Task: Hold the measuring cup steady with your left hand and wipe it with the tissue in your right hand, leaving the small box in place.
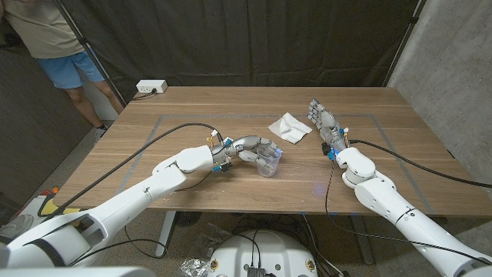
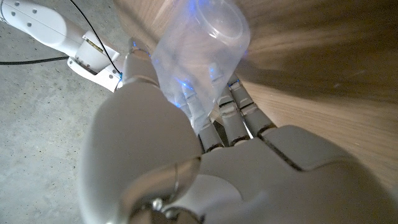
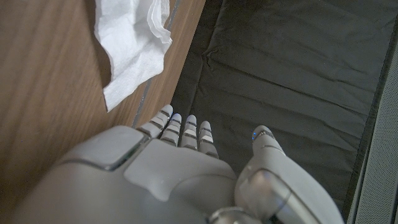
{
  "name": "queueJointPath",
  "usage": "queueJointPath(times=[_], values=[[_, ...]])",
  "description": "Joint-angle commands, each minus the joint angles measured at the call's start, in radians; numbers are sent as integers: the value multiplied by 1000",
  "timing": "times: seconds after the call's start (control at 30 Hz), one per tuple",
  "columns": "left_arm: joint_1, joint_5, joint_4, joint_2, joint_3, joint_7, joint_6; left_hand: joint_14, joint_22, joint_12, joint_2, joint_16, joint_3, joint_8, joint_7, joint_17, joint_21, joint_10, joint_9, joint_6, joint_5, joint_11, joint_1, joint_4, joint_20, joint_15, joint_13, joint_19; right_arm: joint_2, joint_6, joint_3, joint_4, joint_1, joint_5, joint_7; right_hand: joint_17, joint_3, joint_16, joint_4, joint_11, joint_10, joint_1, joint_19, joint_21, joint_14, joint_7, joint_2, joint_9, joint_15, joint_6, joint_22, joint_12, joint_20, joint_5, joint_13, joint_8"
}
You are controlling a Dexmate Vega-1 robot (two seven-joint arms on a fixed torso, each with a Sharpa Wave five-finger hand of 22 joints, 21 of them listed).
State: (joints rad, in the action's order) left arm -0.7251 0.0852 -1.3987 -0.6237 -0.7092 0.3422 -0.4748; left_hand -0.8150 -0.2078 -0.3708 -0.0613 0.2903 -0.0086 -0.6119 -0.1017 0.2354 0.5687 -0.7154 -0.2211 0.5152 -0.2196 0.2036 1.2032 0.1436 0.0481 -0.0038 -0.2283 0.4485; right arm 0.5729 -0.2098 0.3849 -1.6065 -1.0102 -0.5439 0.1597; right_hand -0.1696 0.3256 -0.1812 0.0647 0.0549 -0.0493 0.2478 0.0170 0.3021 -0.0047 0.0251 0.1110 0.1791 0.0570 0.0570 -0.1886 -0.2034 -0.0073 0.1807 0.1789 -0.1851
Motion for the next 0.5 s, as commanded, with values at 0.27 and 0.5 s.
queueJointPath(times=[0.27,0.5], values=[[-84,-8,-55,-4,88,-207,-14,-84,-6,1,-89,-28,14,4,20,4,10,20,-3,-4,22,1,95,-10,12,-218,-13,-19,53,90,55,-45,50,114,8,-3,-3,-1,6,-2,-1,4,8,-5,-4,-4,8,1,5,5,-1,0,2,2,2,-2],[-96,-13,-66,-6,110,-250,-13,-80,-6,5,-86,-38,14,5,21,5,13,31,-3,-14,26,1,87,-16,14,-216,-16,-26,94,183,97,-88,92,206,12,-2,5,-5,31,-3,-13,34,17,-9,15,-13,1,1,-1,10,1,-5,1,5,2,-7]])
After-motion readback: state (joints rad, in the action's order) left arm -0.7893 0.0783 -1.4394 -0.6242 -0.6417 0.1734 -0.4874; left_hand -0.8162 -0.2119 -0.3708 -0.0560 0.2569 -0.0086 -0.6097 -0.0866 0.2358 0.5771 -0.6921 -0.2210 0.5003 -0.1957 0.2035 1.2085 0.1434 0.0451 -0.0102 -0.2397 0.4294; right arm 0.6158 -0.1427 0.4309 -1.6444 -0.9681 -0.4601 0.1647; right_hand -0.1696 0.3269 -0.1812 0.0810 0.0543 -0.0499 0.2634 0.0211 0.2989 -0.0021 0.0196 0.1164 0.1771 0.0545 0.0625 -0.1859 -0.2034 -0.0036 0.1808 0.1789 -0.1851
